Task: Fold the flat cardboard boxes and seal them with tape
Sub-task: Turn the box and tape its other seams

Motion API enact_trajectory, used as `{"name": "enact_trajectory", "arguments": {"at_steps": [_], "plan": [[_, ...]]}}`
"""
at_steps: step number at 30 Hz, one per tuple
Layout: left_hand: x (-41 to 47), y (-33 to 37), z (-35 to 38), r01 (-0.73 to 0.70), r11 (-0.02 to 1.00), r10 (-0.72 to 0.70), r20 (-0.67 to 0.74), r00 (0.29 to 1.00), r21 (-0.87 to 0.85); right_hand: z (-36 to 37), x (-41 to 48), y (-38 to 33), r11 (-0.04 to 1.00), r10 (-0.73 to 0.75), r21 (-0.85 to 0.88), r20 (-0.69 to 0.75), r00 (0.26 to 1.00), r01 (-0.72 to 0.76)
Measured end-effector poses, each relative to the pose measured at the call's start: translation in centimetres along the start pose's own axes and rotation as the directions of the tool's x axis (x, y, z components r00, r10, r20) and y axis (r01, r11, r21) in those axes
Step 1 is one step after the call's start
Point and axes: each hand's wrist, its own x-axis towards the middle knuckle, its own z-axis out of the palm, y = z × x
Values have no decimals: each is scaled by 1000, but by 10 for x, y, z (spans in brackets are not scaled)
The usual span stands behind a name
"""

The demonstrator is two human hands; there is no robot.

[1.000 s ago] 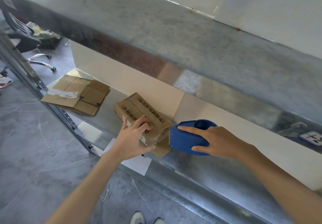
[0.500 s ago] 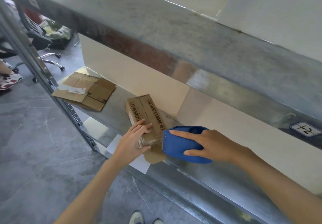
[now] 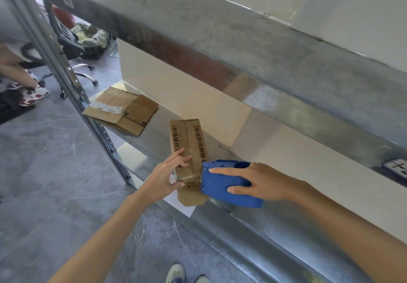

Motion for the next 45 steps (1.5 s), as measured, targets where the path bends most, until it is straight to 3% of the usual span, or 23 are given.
{"name": "enact_trajectory", "arguments": {"at_steps": [19, 36, 40, 45], "plan": [[1, 4, -2, 37, 999, -38, 31, 999, 25, -12, -40, 33, 979, 203, -31, -25, 979, -204], [0, 8, 0, 16, 999, -15, -22, 1000, 47, 61, 6, -8, 826, 328, -369, -302, 895, -427], [-1, 10, -2, 31, 999, -31, -14, 999, 40, 72, 9, 2, 863, 383, -229, -287, 878, -451], [0, 8, 0, 38, 999, -38, -18, 999, 3, 87, -4, 24, 854, 511, 105, -355, 783, -509]]}}
